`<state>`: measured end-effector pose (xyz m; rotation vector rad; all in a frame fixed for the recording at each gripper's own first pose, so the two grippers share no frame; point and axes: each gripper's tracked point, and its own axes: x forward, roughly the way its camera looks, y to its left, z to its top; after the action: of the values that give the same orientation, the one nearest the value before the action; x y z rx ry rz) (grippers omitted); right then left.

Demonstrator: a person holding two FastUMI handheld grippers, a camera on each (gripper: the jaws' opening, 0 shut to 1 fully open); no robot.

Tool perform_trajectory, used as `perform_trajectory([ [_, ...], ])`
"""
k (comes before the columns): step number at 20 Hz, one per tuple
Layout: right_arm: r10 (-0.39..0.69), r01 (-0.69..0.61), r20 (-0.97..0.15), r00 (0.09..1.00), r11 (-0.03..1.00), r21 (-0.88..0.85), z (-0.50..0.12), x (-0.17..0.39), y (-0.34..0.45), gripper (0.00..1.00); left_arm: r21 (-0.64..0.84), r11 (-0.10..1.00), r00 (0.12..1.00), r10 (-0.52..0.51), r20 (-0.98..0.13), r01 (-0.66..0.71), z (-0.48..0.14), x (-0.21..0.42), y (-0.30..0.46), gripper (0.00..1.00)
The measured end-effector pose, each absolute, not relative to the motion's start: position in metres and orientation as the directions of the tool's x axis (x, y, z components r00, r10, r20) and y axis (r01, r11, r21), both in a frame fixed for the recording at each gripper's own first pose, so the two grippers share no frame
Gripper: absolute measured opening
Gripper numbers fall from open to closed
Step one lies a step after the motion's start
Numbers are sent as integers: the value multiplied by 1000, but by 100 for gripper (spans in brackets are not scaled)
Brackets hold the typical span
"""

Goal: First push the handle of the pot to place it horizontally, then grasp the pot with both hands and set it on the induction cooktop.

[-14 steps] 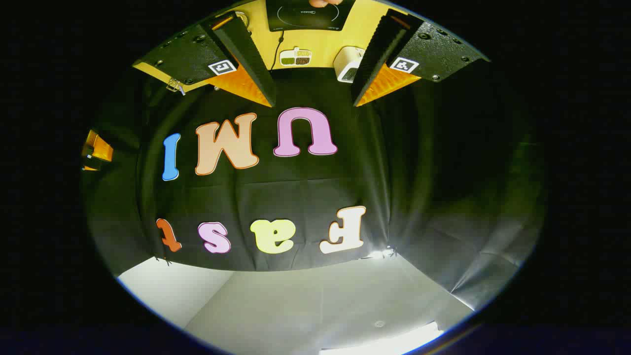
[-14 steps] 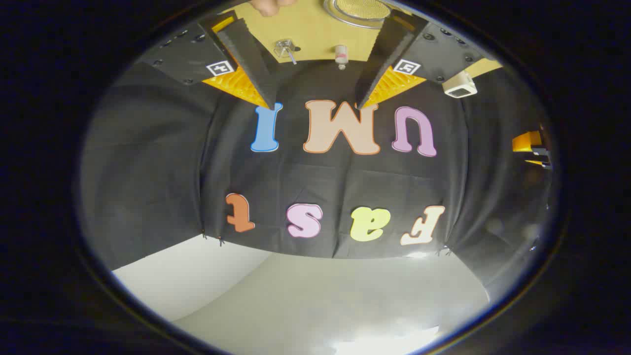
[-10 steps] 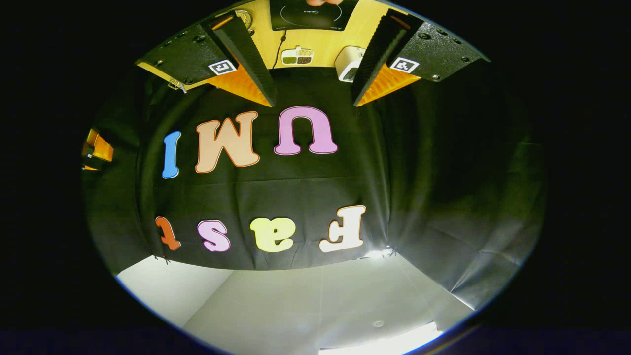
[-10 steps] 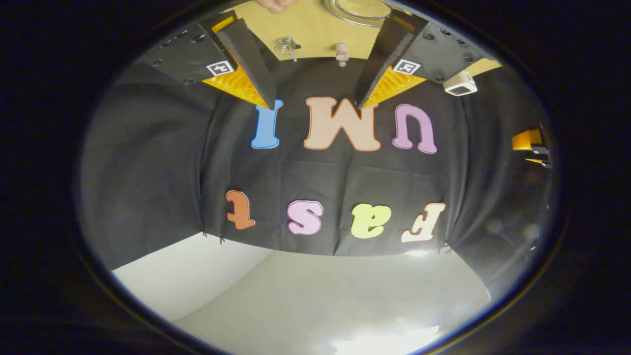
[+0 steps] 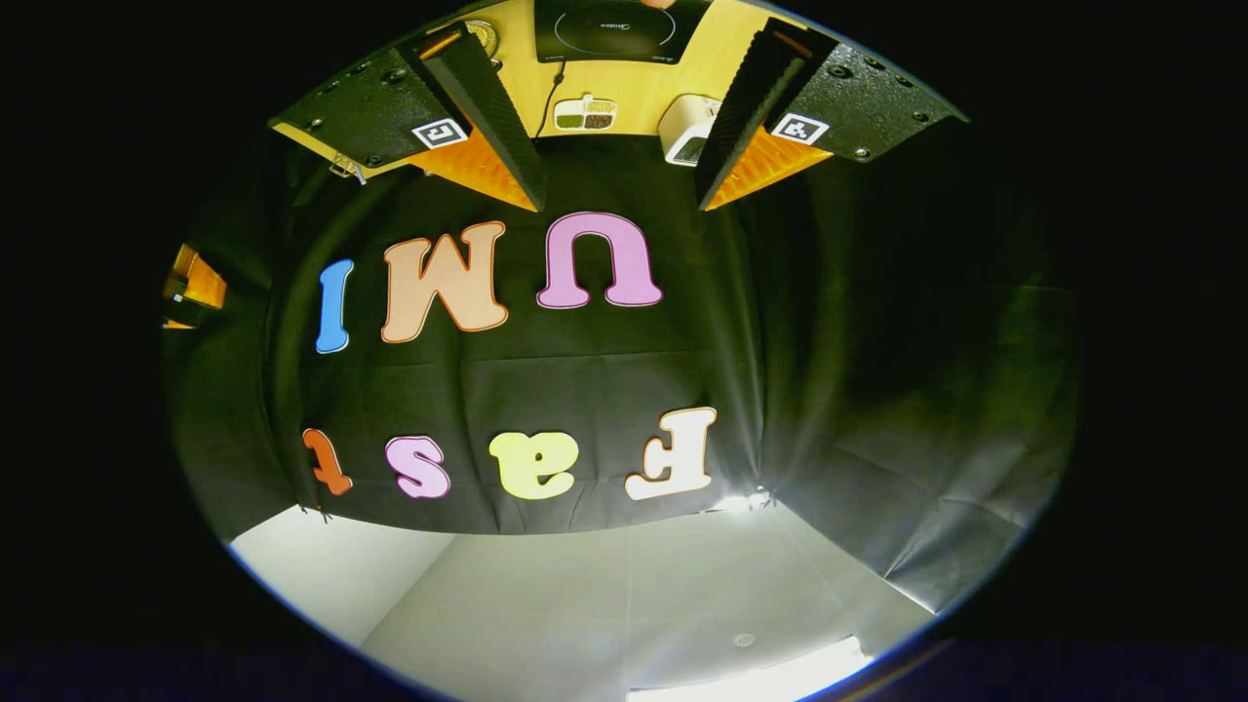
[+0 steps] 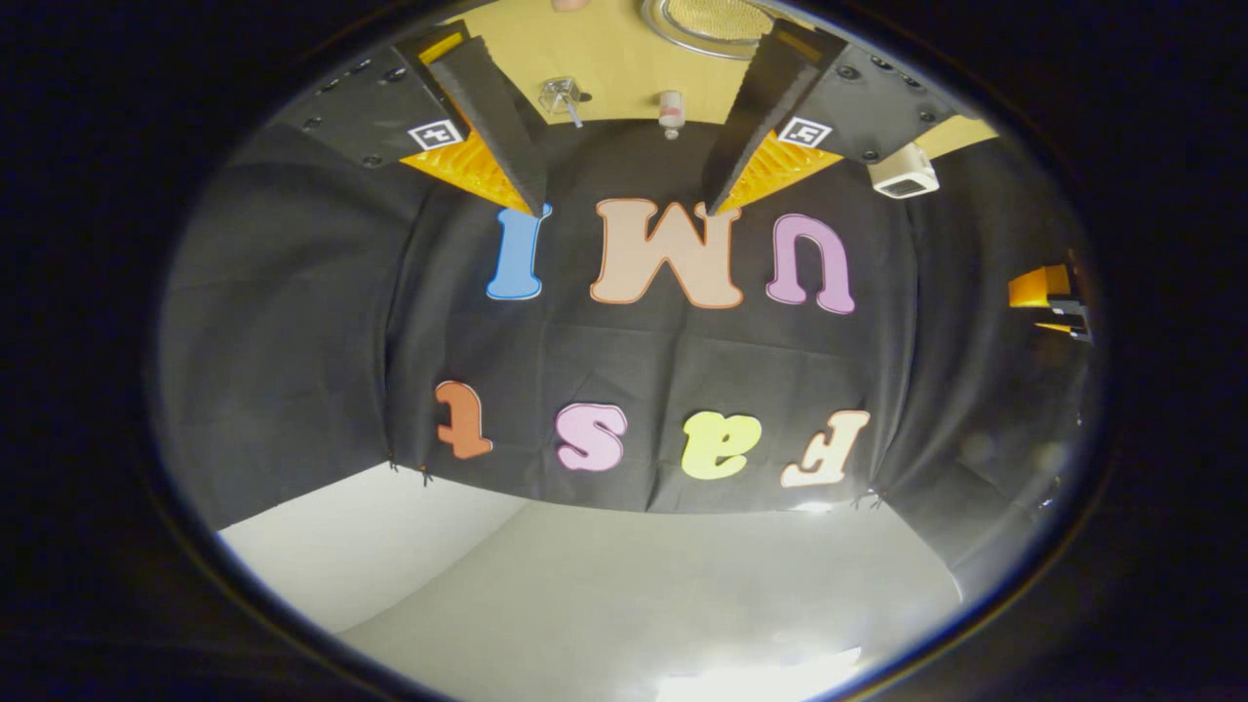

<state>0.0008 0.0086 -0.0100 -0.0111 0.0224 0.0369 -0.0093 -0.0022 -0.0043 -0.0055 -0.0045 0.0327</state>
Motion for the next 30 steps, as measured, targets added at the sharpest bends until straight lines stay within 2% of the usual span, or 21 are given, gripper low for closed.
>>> perform_trajectory([
  [4, 51, -52, -58, 997, 999, -15, -21, 2, 13, 99, -13, 999, 999, 36, 7, -36, -4, -12, -3, 97],
  [7, 51, -52, -85, 995, 999, -10, -29, 0, 13, 67, -6, 999, 999, 43, 6, -43, -5, -12, -1, 100],
  [8, 69, -69, -95, 993, 998, 0, -32, 0, 17, 64, -5, 999, 999, 44, 7, -44, -5, -12, -2, 100],
  [10, 49, -48, -103, 993, 999, 12, -32, 0, 12, 34, -2, 999, 999, 46, 6, -46, -5, -10, -2, 97],
  [11, 39, -37, -102, 994, 999, 15, -31, -2, 8, 20, -1, 999, 999, 46, 7, -46, -5, -10, -3, 100],
  [12, 51, -49, -100, 994, 999, 22, -34, 1, 10, 5, 2, 999, 999, 47, 7, -47, -7, -9, -3, 97],
  [16, 48, -47, -76, 996, 999, 18, -35, 3, 6, 3, 6, 999, 999, 46, 8, -46, -7, -8, -7, 97],
  [20, 62, -62, -114, 992, 998, 4, -55, 5, 8, 3, 13, 999, 999, 49, 11, -49, -6, -7, -8, 97],
  [21, 70, -71, -133, 989, 997, -4, -67, 4, 10, 3, 16, 999, 999, 51, 13, -51, -5, -7, -7, 100],
  [22, 77, -80, -162, 984, 997, -14, -83, 3, 10, 7, 19, 999, 999, 51, 15, -51, -5, -7, -9, 100],
  [24, 107, -116, -246, 963, 993, -23, -124, -2, 18, 7, 20, 998, 998, 52, 20, -53, -2, -8, -9, 100],
  [25, 132, -144, -294, 947, 989, -20, -147, -8, 25, 0, 20, 998, 998, 54, 22, -55, -1, -8, -10, 100],
  [26, 146, -162, -340, 929, 987, -18, -169, -14, 29, 0, 22, 998, 998, 58, 23, -59, -1, -8, -9, 100],
  [30, 199, -227, -485, 852, 974, 1, -255, -44, 44, 4, 34, 996, 996, 83, 22, -84, -2, -11, -4, 100],
])
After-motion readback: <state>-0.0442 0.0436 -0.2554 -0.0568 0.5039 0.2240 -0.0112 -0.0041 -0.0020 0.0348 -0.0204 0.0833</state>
